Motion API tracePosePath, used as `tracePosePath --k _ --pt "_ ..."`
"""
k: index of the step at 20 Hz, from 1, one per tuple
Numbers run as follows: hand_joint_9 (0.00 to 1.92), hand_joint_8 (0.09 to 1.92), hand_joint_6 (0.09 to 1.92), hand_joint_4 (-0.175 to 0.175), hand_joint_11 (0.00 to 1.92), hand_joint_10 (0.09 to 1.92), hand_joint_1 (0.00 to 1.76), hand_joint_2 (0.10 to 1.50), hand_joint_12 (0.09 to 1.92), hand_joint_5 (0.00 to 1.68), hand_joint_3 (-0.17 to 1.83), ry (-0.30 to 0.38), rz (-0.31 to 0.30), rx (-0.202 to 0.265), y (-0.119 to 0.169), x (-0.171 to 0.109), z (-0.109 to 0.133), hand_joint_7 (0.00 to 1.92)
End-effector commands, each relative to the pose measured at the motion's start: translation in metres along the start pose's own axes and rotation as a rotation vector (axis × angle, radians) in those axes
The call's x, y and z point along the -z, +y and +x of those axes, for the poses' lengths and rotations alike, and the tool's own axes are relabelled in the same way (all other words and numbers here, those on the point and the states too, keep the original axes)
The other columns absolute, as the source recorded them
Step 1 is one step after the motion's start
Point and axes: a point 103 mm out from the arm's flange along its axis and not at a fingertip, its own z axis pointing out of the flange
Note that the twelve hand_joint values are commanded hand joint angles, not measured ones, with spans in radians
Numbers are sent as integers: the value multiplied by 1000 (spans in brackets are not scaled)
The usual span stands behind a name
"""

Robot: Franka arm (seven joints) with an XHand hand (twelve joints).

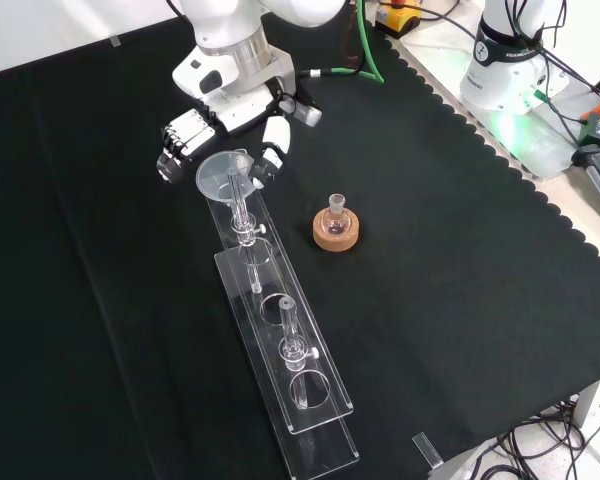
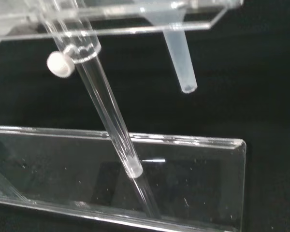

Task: Pick up the funnel from the transparent funnel stand.

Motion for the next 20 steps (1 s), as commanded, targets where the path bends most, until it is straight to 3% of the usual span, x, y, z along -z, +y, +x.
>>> tracePosePath --k 1,12,17,20 --pt "0 428 87 -46 0 929 150 845 1461 188 362 -20 28 0 0 -9 4 0" --pt "0 450 87 -45 0 916 155 838 1451 185 367 -50 31 -15 2 -19 -2 0" --pt "16 617 87 -66 0 957 193 837 1480 227 374 -109 -24 -10 1 -20 -2 0" --pt "81 778 87 -97 0 969 236 837 1538 293 376 -148 -65 -10 1 -20 0 6"
